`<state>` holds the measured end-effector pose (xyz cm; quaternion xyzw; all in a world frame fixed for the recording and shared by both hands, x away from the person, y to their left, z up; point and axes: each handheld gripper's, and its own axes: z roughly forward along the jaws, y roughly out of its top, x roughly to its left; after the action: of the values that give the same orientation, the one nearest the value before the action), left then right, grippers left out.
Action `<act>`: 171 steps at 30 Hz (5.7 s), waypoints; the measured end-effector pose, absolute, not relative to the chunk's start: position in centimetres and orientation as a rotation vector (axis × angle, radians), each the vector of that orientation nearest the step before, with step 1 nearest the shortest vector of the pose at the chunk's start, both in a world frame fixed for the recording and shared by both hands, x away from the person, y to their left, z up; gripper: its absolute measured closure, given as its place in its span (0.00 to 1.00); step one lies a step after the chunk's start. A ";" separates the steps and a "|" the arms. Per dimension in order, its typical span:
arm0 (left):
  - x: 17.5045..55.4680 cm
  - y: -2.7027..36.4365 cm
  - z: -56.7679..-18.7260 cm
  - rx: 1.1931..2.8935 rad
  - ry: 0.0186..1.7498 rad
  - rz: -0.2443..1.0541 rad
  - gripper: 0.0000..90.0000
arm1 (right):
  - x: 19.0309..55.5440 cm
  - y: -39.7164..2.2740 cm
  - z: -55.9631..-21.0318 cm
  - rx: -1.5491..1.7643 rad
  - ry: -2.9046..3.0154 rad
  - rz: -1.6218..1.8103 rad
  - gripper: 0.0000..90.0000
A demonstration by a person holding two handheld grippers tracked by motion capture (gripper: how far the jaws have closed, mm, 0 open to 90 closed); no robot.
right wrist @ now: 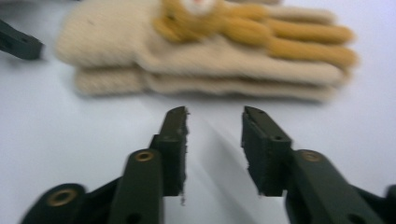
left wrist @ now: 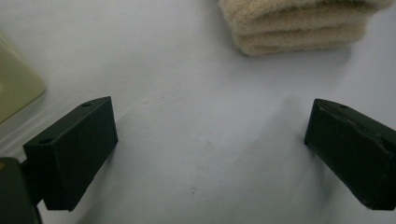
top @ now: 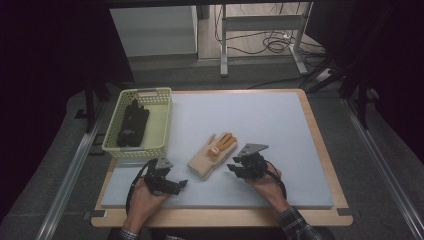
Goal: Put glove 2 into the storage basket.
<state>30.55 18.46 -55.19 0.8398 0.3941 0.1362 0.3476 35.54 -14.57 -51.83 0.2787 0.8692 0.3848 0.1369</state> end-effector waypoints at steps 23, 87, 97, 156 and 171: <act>30.6 18.4 -55.2 2.179 1.016 0.340 0.01 | 36.2 -25.2 -52.4 1.095 2.305 0.973 0.13; 39.0 5.9 -52.4 2.362 1.007 0.256 0.23 | 36.7 -26.0 -53.3 1.201 2.280 0.908 0.01; 38.6 5.7 -51.9 2.355 1.021 0.253 0.65 | 36.7 -26.0 -53.3 1.197 2.280 0.907 0.01; 42.3 19.3 -39.2 2.105 1.383 0.489 0.72 | 36.6 -26.0 -53.3 1.194 2.278 0.913 0.02; 44.0 26.1 -41.0 1.980 1.608 0.547 0.71 | 36.6 -26.0 -53.3 1.195 2.278 0.912 0.02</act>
<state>44.03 26.09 -40.97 0.7322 0.5948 0.2021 0.2632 36.65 -26.03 -53.33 0.4286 0.8169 0.3272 0.2047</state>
